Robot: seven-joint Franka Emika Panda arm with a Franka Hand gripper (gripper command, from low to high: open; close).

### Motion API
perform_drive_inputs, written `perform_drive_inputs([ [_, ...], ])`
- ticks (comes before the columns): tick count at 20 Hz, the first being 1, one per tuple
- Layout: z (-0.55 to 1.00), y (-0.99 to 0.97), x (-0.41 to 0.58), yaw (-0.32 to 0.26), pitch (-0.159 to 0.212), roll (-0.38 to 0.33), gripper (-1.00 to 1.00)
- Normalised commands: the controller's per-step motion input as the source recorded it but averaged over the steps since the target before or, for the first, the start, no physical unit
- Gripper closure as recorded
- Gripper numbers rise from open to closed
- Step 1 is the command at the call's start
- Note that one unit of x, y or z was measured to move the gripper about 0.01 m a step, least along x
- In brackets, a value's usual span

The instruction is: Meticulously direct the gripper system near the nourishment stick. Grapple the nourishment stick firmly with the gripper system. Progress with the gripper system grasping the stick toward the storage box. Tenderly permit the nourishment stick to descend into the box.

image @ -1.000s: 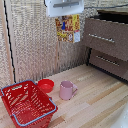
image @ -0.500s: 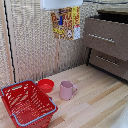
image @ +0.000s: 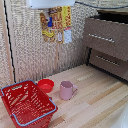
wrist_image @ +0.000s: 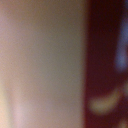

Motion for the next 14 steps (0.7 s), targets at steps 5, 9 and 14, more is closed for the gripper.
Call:
perform_drive_inputs([
  [5,-0.38,0.84,-0.123,0.026,-0.035,0.000,1.00],
  [9,-0.42,0.80,-0.141,0.027,-0.034,-0.003,1.00],
  [14,-0.33,0.50,-0.095,0.082,-0.006,-0.002,1.00],
])
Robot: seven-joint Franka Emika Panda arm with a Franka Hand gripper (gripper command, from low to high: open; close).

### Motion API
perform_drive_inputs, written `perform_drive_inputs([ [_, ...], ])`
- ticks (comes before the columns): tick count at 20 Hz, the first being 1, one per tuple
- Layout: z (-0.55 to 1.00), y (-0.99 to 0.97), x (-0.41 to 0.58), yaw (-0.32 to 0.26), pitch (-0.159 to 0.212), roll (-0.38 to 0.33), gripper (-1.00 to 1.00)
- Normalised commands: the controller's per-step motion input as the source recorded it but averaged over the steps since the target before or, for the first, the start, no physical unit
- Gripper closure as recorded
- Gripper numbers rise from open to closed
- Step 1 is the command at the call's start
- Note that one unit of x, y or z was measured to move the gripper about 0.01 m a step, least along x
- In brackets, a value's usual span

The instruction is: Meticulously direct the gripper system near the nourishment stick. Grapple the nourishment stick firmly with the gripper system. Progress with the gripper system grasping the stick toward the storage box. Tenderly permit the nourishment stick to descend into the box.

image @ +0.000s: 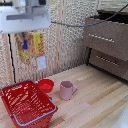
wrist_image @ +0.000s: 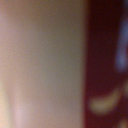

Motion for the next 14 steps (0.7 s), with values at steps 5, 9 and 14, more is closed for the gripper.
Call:
perform_drive_inputs([
  [5,-0.39,0.10,0.014,0.061,-0.039,0.000,1.00],
  [9,-0.43,0.00,0.006,0.057,-0.049,0.000,1.00],
  [14,-0.49,0.00,-0.003,0.042,-0.040,-0.023,1.00],
])
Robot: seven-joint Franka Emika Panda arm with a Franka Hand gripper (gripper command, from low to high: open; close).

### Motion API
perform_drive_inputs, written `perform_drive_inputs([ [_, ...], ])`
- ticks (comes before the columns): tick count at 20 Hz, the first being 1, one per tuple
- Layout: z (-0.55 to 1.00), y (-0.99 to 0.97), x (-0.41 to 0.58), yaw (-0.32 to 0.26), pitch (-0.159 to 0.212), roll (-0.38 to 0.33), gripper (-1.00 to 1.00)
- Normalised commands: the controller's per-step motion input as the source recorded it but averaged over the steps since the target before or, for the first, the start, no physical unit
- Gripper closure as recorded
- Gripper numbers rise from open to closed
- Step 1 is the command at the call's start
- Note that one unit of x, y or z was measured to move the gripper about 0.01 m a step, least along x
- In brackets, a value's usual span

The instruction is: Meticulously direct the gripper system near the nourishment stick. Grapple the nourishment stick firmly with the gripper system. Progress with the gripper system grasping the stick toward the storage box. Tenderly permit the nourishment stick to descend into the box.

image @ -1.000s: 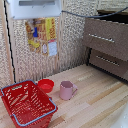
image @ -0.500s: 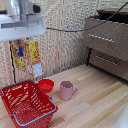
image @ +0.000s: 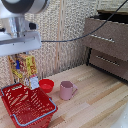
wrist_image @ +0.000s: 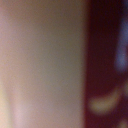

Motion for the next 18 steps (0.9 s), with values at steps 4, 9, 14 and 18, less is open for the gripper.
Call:
perform_drive_inputs([
  [4,-0.50,0.00,-0.015,0.025,-0.045,-0.028,1.00],
  [9,-0.37,-0.12,0.035,0.006,-0.086,0.000,1.00],
  [14,-0.11,-0.03,0.148,0.003,-0.034,0.000,-1.00],
  [18,0.05,0.00,0.275,0.002,0.000,0.013,-1.00],
])
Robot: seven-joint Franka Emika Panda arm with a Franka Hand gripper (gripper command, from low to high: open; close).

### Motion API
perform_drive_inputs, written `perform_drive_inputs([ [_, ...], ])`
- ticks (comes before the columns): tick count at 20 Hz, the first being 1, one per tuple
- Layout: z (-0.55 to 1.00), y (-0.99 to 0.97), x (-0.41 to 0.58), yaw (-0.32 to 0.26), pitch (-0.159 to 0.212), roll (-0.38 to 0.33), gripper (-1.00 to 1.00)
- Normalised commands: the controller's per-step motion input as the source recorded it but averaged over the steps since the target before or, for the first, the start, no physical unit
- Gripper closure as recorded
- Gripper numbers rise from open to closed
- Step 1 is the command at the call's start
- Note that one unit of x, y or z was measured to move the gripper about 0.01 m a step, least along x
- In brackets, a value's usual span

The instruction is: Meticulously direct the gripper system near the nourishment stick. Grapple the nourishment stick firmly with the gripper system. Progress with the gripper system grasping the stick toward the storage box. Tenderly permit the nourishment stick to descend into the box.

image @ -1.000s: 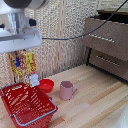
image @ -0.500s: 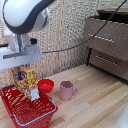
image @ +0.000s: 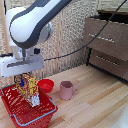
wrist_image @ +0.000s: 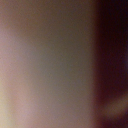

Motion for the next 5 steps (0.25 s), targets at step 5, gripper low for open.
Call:
perform_drive_inputs([
  [5,0.20,0.00,0.330,0.005,0.031,0.008,-1.00],
])
